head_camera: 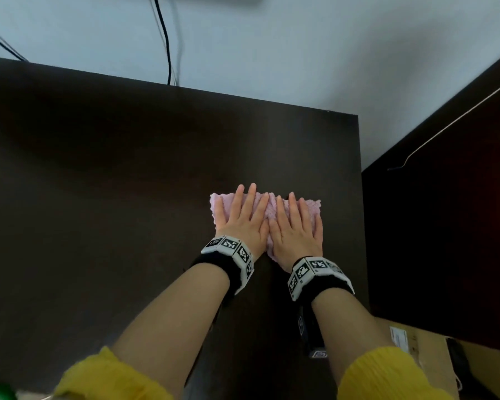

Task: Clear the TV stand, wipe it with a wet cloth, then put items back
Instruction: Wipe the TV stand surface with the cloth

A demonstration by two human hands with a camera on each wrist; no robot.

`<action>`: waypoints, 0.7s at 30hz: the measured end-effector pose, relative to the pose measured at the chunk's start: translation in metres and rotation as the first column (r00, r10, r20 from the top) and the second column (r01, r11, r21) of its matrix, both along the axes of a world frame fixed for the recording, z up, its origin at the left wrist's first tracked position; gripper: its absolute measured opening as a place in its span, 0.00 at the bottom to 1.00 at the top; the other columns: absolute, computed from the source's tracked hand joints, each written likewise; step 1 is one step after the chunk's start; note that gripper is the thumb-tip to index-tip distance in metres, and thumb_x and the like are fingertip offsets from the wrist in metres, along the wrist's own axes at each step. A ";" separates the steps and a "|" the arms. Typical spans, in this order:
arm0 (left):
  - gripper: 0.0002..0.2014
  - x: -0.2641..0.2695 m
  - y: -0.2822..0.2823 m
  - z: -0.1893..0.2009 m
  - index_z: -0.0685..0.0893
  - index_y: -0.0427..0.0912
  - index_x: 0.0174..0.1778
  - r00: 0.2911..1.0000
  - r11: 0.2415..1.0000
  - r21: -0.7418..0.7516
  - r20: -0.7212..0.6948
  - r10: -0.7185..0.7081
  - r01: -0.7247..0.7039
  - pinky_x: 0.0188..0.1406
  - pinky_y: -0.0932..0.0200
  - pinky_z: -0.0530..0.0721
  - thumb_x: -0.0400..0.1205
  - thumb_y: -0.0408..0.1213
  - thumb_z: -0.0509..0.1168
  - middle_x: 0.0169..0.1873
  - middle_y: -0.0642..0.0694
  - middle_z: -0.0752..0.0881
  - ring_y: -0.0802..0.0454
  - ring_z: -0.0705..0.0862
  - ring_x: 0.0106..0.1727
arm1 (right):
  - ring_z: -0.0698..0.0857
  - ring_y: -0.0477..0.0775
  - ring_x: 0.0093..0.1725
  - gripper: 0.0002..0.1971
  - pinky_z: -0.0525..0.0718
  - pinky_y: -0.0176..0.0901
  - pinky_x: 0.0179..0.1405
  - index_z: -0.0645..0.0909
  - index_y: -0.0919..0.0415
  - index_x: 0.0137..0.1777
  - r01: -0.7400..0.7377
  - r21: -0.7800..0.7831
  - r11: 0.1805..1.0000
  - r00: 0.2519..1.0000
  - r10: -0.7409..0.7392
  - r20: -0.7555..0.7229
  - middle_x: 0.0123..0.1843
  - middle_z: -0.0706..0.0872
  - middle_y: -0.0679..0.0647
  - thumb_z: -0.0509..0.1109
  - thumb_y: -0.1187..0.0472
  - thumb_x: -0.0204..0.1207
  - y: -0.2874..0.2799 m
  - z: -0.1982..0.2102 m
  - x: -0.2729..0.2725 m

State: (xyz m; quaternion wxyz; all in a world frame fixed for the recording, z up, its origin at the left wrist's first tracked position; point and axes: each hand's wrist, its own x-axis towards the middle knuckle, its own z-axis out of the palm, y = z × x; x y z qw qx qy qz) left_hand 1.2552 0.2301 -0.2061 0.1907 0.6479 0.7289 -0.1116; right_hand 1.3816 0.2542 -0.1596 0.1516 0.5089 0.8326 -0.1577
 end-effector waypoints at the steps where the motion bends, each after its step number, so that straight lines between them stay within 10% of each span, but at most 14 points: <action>1: 0.33 -0.002 0.016 0.004 0.32 0.48 0.81 1.000 1.000 0.007 0.006 0.010 -0.011 0.78 0.31 0.39 0.79 0.54 0.23 0.82 0.44 0.32 0.41 0.27 0.81 | 0.31 0.56 0.83 0.41 0.38 0.63 0.82 0.31 0.49 0.82 -0.006 0.011 1.000 1.000 0.006 0.003 0.84 0.30 0.53 0.54 0.41 0.80 0.017 0.000 -0.003; 21: 0.25 -0.028 0.217 0.030 0.45 0.62 0.82 0.986 0.967 0.201 0.073 0.147 -0.159 0.76 0.27 0.37 0.87 0.51 0.39 0.84 0.47 0.38 0.42 0.34 0.83 | 0.36 0.56 0.84 0.38 0.40 0.63 0.80 0.36 0.44 0.83 -0.013 0.143 0.990 0.999 0.019 -0.038 0.85 0.36 0.52 0.54 0.43 0.79 0.237 -0.014 -0.036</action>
